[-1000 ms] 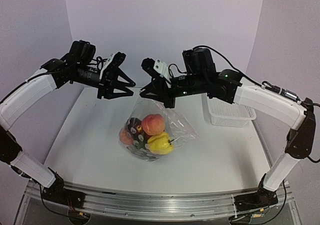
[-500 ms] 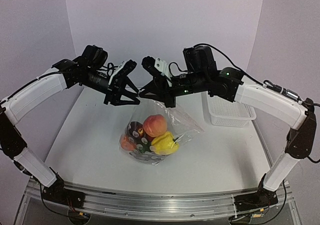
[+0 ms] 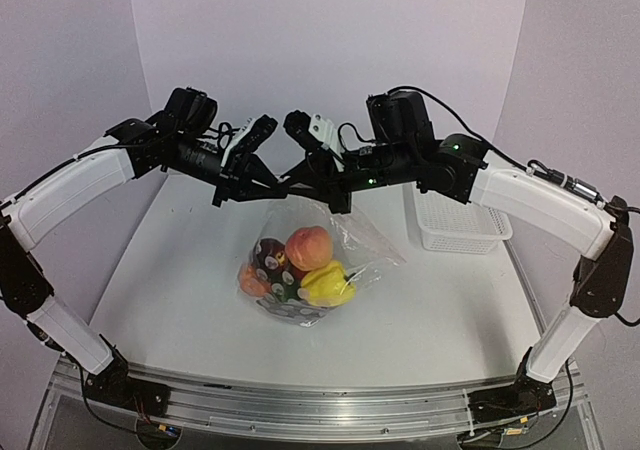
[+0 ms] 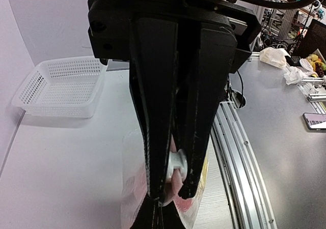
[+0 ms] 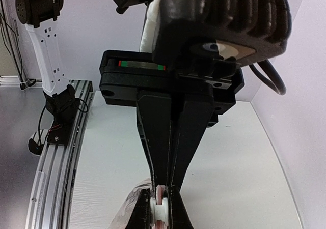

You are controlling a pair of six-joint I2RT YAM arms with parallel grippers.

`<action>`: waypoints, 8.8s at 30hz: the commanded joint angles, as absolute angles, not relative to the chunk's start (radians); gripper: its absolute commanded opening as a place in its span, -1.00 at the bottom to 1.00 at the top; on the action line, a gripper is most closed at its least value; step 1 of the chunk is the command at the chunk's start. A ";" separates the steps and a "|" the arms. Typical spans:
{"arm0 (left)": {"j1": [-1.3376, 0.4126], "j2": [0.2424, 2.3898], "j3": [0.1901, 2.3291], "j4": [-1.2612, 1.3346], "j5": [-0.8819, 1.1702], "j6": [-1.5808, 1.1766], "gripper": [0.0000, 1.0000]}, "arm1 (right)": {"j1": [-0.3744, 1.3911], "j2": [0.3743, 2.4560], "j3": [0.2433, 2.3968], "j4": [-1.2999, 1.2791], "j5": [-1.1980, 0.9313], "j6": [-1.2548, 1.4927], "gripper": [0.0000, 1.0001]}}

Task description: Place the food in the zip-top bag and seal the zipper

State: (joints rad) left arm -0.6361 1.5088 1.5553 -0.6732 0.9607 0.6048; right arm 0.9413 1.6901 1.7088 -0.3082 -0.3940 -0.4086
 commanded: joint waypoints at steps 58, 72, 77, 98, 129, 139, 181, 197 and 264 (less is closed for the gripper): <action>-0.537 1.399 1.558 -0.671 0.955 0.748 -0.89 | 0.853 1.706 1.869 -0.626 -0.402 -0.469 -1.00; -0.596 1.417 1.555 -0.715 0.983 0.796 -0.10 | 0.914 1.745 1.949 -0.625 -0.381 -0.494 -1.00; -0.617 1.466 1.592 -0.682 1.023 0.697 -0.14 | 0.924 1.749 1.964 -0.626 -0.392 -0.498 -1.00; -0.682 1.515 1.583 -0.575 0.918 0.550 -0.86 | 0.936 1.754 1.984 -0.623 -0.375 -0.490 -1.00; -0.647 1.487 1.567 -0.603 0.930 0.603 -0.66 | 0.904 1.723 1.899 -0.644 -0.395 -0.481 -1.00; -0.648 1.499 1.524 -0.521 0.938 0.516 -0.29 | 0.911 1.719 1.892 -0.595 -0.432 -0.446 -1.00; -0.502 1.474 1.687 -0.675 0.934 0.759 -1.00 | 0.759 1.578 1.676 -0.762 -0.291 -0.514 -1.00; -0.425 1.476 1.707 -0.754 0.896 0.893 -1.00 | 0.720 1.501 1.566 -0.855 -0.274 -0.486 -1.00; -0.240 1.455 1.519 -0.794 0.758 -0.076 -1.00 | 0.647 1.903 2.025 -0.698 -0.603 0.493 -1.00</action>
State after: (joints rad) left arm -0.2428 1.3631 1.5722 -0.7773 0.7414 -0.0174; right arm 0.7583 1.8164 2.0407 -0.7275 -0.5484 0.3240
